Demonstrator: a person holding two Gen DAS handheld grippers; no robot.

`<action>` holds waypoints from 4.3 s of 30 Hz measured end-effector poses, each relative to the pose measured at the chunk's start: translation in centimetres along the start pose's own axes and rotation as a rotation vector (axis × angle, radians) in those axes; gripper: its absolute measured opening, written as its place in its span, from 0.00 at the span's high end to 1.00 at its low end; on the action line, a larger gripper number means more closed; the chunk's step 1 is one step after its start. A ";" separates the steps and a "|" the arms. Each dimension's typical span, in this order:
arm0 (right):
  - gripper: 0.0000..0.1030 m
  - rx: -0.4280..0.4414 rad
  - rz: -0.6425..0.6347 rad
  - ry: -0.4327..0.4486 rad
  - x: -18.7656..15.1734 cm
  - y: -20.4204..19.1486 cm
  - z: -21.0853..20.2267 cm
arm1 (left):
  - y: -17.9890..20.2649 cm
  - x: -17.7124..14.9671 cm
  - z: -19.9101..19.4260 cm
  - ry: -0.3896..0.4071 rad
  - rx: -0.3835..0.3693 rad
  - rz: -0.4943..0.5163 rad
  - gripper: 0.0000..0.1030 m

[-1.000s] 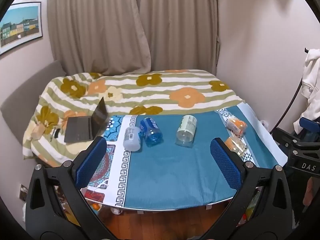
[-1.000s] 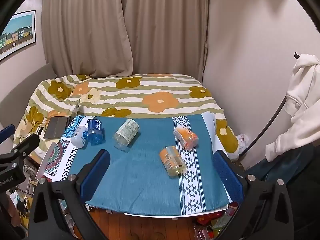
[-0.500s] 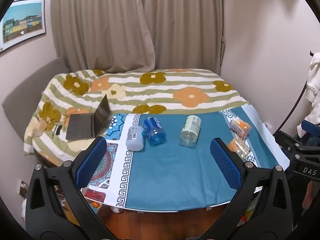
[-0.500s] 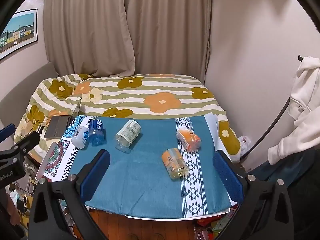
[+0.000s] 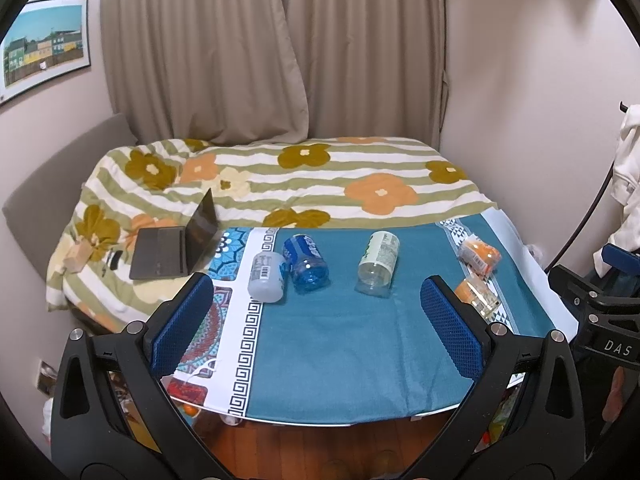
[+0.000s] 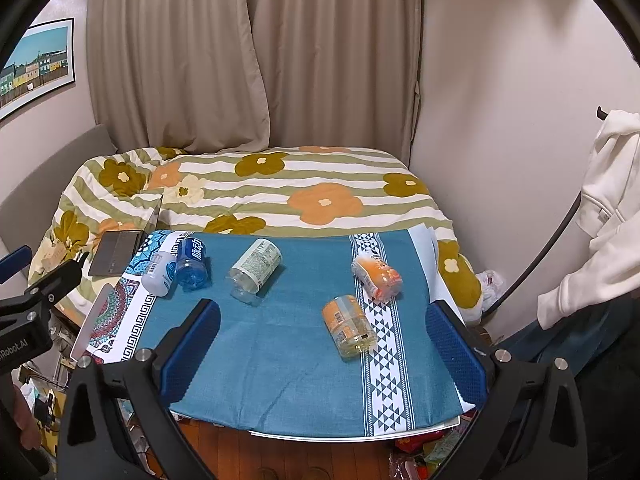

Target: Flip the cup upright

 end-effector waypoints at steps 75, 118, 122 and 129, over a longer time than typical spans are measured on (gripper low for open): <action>0.01 0.029 0.016 -0.107 -1.2 0.4 3.3 | 0.1 -0.3 5.4 -0.175 -0.061 0.036 0.00; 0.46 0.272 -0.385 -0.591 -2.2 4.3 26.5 | 6.2 -6.0 22.6 -0.553 0.072 -0.261 0.00; 0.46 0.272 -0.362 -0.573 -1.8 4.1 25.5 | 5.6 -5.5 21.7 -0.536 0.066 -0.243 0.00; 0.46 0.270 -0.302 -0.542 -1.4 2.8 22.9 | 4.3 -4.8 19.9 -0.505 0.048 -0.197 0.00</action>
Point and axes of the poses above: each gripper's, at about its wrist camera, not at the fingertips, and z roughly the way its jaws point, y to its right, x to its top, the point moved 7 cm from there along z, roughly the way its jaws point, and after that the axes turned 13 degrees about -y, right-handed, at the moved point
